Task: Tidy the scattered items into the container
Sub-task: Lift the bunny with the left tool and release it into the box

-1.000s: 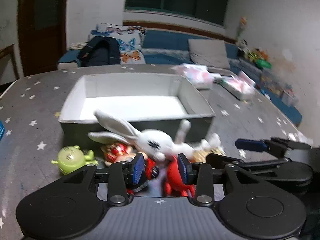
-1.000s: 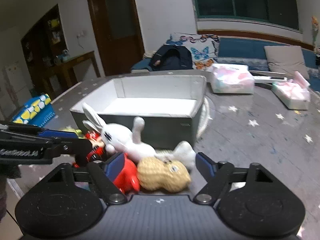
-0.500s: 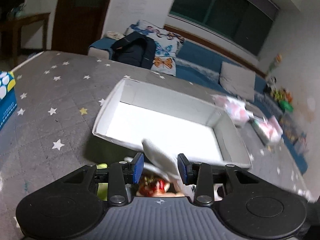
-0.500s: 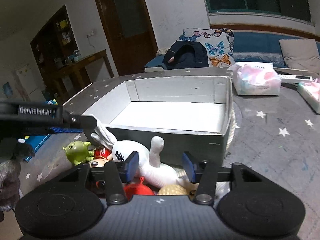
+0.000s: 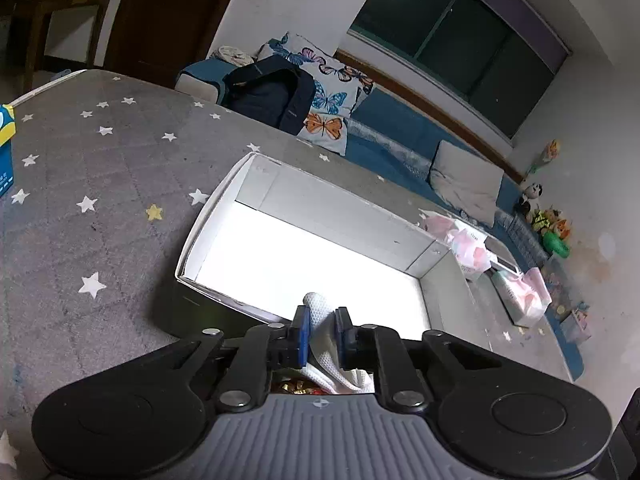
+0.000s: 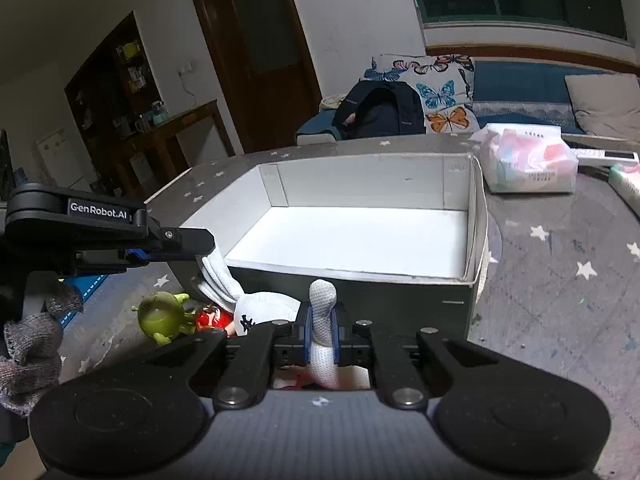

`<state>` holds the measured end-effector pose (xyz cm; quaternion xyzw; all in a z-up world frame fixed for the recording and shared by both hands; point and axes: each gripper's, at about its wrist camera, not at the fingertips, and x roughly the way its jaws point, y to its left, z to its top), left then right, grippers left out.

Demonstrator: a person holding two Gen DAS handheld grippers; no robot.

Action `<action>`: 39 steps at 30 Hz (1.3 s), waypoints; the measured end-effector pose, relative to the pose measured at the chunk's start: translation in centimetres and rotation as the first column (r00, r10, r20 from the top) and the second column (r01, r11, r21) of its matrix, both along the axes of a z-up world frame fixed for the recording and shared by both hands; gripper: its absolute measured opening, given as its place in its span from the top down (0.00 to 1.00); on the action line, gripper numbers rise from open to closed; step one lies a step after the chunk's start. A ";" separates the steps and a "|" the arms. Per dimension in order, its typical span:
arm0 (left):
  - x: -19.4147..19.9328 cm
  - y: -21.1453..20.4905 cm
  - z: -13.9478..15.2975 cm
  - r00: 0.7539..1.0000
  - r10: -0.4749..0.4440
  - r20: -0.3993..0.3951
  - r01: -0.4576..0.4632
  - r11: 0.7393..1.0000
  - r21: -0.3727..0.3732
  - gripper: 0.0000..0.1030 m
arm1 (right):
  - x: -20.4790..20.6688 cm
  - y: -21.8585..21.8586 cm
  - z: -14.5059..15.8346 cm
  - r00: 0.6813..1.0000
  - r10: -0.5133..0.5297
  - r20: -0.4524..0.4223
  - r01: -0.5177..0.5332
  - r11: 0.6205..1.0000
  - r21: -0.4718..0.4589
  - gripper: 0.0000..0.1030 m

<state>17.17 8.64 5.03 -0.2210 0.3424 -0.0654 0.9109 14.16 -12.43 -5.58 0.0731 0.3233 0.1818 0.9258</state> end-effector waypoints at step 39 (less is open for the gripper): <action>9.8 0.1 2.0 0.998 0.026 0.054 -0.035 0.986 0.166 0.83 | 14.5 3.1 3.7 0.997 0.070 0.044 -0.062 0.985 -0.159 0.72</action>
